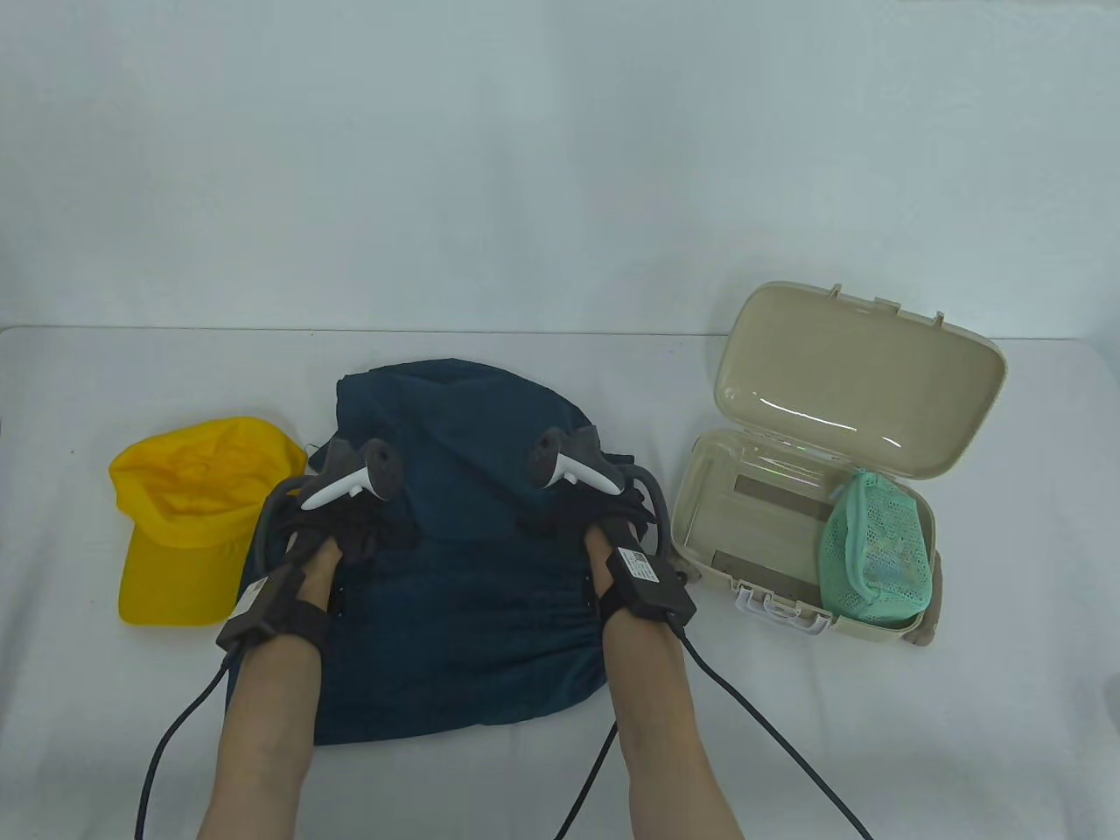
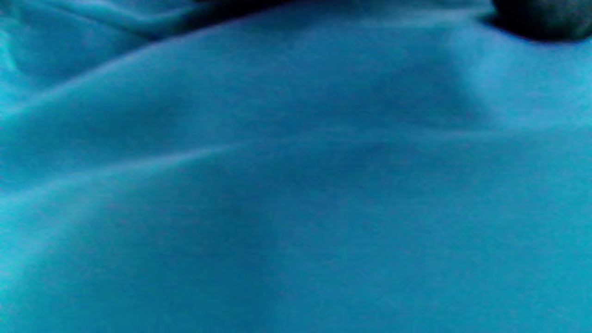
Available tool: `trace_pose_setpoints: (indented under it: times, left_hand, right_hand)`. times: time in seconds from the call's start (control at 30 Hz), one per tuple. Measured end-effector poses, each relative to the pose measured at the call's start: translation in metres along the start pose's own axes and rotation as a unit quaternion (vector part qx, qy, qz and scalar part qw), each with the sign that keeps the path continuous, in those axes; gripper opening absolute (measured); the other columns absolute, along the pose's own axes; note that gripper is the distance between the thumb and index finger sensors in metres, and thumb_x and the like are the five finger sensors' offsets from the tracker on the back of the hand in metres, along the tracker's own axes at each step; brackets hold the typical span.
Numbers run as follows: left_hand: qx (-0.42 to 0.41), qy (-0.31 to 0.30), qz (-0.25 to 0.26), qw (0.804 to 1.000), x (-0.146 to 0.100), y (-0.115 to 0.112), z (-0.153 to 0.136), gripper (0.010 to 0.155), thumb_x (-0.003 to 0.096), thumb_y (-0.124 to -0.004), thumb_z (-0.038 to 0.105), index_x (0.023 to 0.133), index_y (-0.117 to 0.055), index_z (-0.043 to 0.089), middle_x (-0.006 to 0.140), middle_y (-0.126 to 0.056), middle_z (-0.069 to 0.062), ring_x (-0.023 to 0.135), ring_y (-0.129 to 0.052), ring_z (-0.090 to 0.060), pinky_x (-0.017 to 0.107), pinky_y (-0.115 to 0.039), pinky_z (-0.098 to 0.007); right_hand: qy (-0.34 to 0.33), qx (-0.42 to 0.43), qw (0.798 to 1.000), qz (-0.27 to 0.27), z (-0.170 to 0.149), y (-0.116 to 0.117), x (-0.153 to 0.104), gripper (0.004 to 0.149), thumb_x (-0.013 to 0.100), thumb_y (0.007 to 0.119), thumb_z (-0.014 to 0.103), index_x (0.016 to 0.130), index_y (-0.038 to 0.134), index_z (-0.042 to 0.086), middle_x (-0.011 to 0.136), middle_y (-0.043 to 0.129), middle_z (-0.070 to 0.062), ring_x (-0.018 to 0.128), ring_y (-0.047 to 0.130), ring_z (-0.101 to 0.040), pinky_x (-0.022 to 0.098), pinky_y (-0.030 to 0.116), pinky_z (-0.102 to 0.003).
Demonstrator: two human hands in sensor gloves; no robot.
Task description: Pack suitcase
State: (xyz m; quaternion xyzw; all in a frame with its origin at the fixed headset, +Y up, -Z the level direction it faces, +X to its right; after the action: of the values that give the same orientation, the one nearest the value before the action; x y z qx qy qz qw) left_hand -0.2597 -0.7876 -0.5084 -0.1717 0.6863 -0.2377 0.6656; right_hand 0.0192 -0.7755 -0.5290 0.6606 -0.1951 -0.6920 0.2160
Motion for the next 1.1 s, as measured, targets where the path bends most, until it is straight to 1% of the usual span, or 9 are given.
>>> trace_pose_setpoints:
  times: [0.13,0.27,0.53,0.6,0.67,0.77,0.87,0.97,1.1]
  left_hand:
    - [0.017,0.027,-0.002,1.0,-0.004,0.002,-0.009,0.097,0.0396,-0.06,0.071,0.113,-0.022,0.02,0.121,-0.029,-0.013,0.112,-0.041,-0.039,0.081,-0.047,-0.052]
    - [0.022,0.035,-0.003,0.999,-0.006,0.001,-0.012,0.097,0.04,-0.06,0.07,0.113,-0.024,0.017,0.12,-0.033,-0.017,0.111,-0.046,-0.042,0.08,-0.05,-0.053]
    - [0.011,0.028,-0.006,1.0,-0.011,0.001,-0.012,0.097,0.0403,-0.059,0.07,0.113,-0.02,0.02,0.121,-0.026,-0.014,0.113,-0.039,-0.04,0.082,-0.044,-0.053]
    - [0.008,0.016,0.009,1.0,-0.02,0.005,-0.011,0.096,0.0405,-0.059,0.07,0.113,-0.017,0.022,0.122,-0.022,-0.011,0.114,-0.034,-0.039,0.082,-0.041,-0.052]
    - [0.015,0.009,0.016,1.0,-0.035,0.013,-0.012,0.096,0.0406,-0.059,0.07,0.113,-0.016,0.023,0.122,-0.021,-0.01,0.115,-0.032,-0.039,0.083,-0.041,-0.053]
    - [0.029,-0.013,0.038,0.999,-0.065,0.024,-0.013,0.096,0.0408,-0.06,0.07,0.114,-0.016,0.026,0.124,-0.023,-0.008,0.116,-0.032,-0.039,0.083,-0.041,-0.053]
    - [0.052,-0.032,0.043,0.997,-0.107,0.026,-0.015,0.095,0.0409,-0.061,0.07,0.115,-0.019,0.027,0.125,-0.025,-0.007,0.117,-0.036,-0.039,0.083,-0.044,-0.056]
    - [0.065,-0.051,0.042,0.996,-0.142,0.019,-0.015,0.096,0.0408,-0.063,0.071,0.115,-0.022,0.027,0.126,-0.028,-0.008,0.117,-0.041,-0.039,0.081,-0.047,-0.06]
    - [0.105,-0.079,0.033,0.991,-0.18,-0.001,-0.005,0.095,0.0403,-0.066,0.071,0.116,-0.028,0.027,0.125,-0.037,-0.008,0.117,-0.051,-0.037,0.08,-0.052,-0.062]
  right_hand:
    - [0.034,0.009,0.999,-0.003,-0.004,-0.001,0.005,0.099,0.042,0.05,0.073,0.113,0.023,0.01,0.118,0.025,-0.023,0.107,0.031,-0.053,0.075,0.04,-0.065]
    - [0.058,0.002,0.998,-0.001,-0.013,-0.001,0.011,0.099,0.043,0.049,0.073,0.113,0.021,0.009,0.117,0.024,-0.027,0.105,0.032,-0.057,0.073,0.04,-0.067]
    - [0.047,-0.009,0.999,0.014,-0.012,-0.003,0.007,0.099,0.043,0.05,0.073,0.113,0.021,0.009,0.118,0.023,-0.026,0.105,0.031,-0.057,0.073,0.039,-0.067]
    - [0.032,-0.014,0.999,-0.003,-0.008,-0.012,-0.001,0.098,0.043,0.05,0.073,0.113,0.021,0.01,0.119,0.025,-0.023,0.107,0.032,-0.056,0.074,0.04,-0.067]
    - [0.013,-0.026,0.999,-0.023,-0.003,-0.023,-0.013,0.096,0.043,0.051,0.073,0.114,0.023,0.013,0.12,0.027,-0.021,0.108,0.035,-0.054,0.074,0.042,-0.066]
    - [-0.035,-0.038,0.997,-0.055,0.006,-0.042,-0.044,0.094,0.044,0.052,0.072,0.114,0.026,0.016,0.121,0.03,-0.018,0.109,0.039,-0.054,0.074,0.047,-0.067]
    - [-0.097,-0.056,0.989,-0.099,0.014,-0.053,-0.089,0.091,0.044,0.054,0.071,0.114,0.033,0.017,0.121,0.038,-0.016,0.109,0.049,-0.05,0.073,0.054,-0.066]
    - [-0.141,-0.095,0.977,-0.126,0.017,-0.05,-0.128,0.088,0.045,0.058,0.07,0.113,0.04,0.018,0.119,0.047,-0.015,0.107,0.059,-0.045,0.072,0.058,-0.063]
    - [-0.181,-0.153,0.961,-0.143,0.013,-0.026,-0.168,0.084,0.045,0.061,0.069,0.111,0.046,0.02,0.116,0.055,-0.012,0.102,0.068,-0.039,0.071,0.063,-0.058]
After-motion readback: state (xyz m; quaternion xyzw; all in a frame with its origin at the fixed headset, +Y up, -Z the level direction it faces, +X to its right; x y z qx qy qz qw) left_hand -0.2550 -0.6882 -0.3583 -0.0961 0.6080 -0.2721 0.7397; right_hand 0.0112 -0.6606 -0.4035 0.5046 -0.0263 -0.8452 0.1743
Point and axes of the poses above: the tracker on the back of each hand, its own z axis roughly to the thumb side, its own x axis roughly from the wrist to the fingertips, y = z × x, the point moved 4 cm from there along x, roughly from the wrist to the fingertips
